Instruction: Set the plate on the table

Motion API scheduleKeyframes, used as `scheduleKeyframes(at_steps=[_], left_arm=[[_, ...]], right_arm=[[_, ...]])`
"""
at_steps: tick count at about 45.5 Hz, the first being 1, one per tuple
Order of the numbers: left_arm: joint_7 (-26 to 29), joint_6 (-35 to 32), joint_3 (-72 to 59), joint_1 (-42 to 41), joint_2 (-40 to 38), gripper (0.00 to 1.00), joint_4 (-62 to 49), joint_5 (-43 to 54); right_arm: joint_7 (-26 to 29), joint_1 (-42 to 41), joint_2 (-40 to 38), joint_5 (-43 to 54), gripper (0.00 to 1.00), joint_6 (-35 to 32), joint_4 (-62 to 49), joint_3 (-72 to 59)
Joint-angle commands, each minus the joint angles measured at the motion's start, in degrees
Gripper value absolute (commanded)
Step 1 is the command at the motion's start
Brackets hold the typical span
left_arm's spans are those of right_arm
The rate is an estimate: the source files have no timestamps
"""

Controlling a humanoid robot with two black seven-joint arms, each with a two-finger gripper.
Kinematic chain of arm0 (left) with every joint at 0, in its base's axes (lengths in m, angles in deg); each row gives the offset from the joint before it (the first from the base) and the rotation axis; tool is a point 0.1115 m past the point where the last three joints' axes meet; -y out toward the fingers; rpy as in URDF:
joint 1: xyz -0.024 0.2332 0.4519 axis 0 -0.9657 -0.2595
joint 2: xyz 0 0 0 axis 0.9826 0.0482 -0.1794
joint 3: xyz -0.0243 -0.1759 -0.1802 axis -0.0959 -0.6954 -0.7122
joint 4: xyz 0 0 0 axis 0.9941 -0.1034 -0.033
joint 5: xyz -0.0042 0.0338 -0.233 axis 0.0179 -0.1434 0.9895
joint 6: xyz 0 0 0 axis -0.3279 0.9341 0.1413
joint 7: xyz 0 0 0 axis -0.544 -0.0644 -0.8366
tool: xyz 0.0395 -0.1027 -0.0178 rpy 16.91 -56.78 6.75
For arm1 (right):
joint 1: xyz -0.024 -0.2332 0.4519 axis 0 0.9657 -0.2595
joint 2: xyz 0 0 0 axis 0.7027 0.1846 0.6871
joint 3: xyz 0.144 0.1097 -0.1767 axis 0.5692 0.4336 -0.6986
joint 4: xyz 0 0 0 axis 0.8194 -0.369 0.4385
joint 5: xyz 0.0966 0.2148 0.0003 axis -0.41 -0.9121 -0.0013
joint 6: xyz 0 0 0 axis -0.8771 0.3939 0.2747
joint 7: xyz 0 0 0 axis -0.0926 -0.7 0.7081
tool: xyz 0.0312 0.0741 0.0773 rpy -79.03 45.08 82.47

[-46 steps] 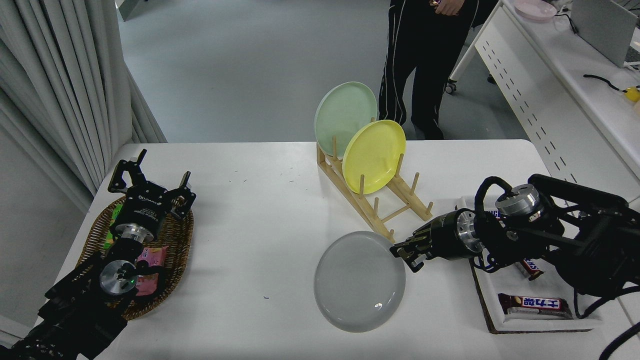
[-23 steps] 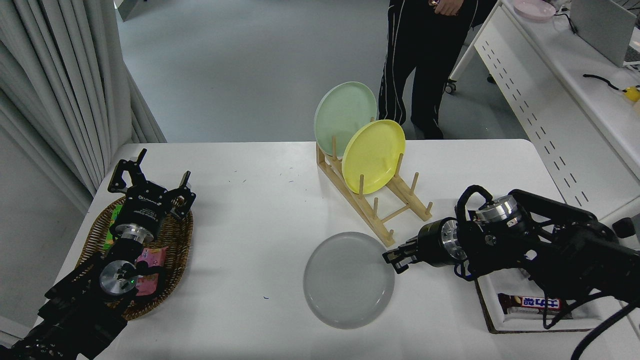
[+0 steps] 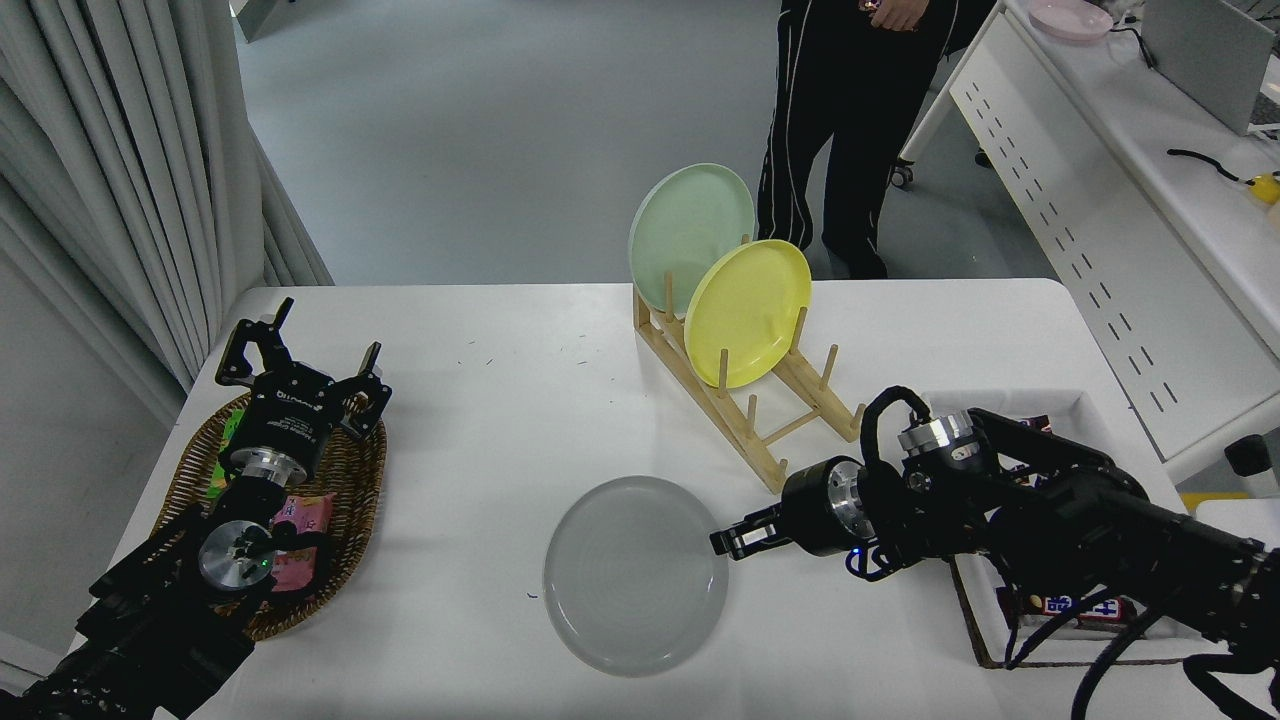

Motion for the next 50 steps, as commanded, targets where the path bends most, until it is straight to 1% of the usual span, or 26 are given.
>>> scheduleKeyframes(at_steps=[1,50], left_arm=[[0.00,0.00,-0.02,0.00,-0.02,1.00,-0.07,0.00],[0.00,0.00,-0.02,0.00,0.06,1.00,0.02,0.00]], right_arm=[[-0.03,1.37,1.80,-0.14,0.00,0.30,-1.72,0.04],[0.06,3.22,2.15,1.09,0.00,0.30,-3.57,0.13]])
